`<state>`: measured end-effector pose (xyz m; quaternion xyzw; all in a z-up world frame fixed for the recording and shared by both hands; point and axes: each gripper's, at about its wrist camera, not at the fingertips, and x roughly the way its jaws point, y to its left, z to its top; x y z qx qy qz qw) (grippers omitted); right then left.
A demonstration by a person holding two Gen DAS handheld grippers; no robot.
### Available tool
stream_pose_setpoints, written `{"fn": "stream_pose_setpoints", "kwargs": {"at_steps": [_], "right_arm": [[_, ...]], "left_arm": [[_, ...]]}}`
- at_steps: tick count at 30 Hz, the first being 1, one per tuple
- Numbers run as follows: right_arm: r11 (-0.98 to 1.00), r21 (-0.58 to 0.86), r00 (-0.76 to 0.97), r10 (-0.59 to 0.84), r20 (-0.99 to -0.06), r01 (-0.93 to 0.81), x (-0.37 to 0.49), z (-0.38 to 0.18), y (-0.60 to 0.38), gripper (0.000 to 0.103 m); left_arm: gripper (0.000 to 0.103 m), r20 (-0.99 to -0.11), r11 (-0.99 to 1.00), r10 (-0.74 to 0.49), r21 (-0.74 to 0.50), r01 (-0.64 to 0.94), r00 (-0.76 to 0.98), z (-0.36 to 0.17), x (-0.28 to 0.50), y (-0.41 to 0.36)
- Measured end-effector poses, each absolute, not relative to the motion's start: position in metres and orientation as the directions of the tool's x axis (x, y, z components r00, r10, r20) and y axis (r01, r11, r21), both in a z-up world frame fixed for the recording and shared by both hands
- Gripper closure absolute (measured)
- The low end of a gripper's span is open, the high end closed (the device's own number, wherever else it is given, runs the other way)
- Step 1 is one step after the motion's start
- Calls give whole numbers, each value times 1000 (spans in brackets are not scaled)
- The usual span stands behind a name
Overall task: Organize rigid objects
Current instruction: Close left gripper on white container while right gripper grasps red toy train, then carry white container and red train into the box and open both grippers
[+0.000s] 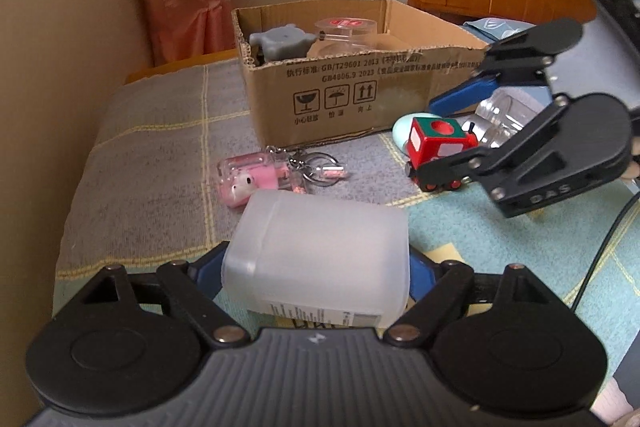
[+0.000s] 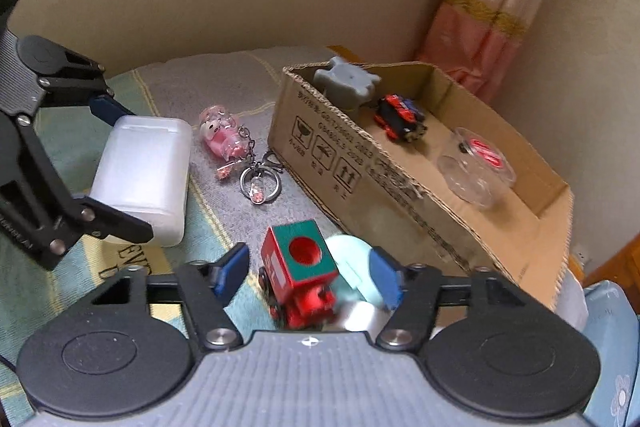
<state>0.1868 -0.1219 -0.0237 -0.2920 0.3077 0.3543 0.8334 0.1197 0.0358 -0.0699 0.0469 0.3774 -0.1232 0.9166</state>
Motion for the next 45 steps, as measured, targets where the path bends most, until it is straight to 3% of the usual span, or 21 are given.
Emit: {"fn": "stream_pose_setpoints", "kwargs": {"at_steps": [4,9,12,13,32,45], "right_arm": [[557,-250,525,412,-745,-792,192,-30,-117,50],[538,-259,518,412,-749,-802,188,-34,-115,52],[539,-257,518,414,-748,-802,187,-32,-115,61],[540,-253,517,417,-748,-803,188,-32,-115,70],[558,-223,524,466,-713,-799,174,3,-120,71],[670,-252,649,442,-620,-698,203,58,-150,71]], "left_arm": [[18,-699,962,-193,3,272,689,-69,122,34],[17,-697,960,-195,9,280,690,-69,127,31],[18,-700,959,-192,14,282,688,-68,128,30],[18,-701,958,-195,13,285,687,-68,128,30],[18,-706,941,-212,39,336,676,-29,121,28],[18,-651,925,-227,88,368,724,22,156,10]]}}
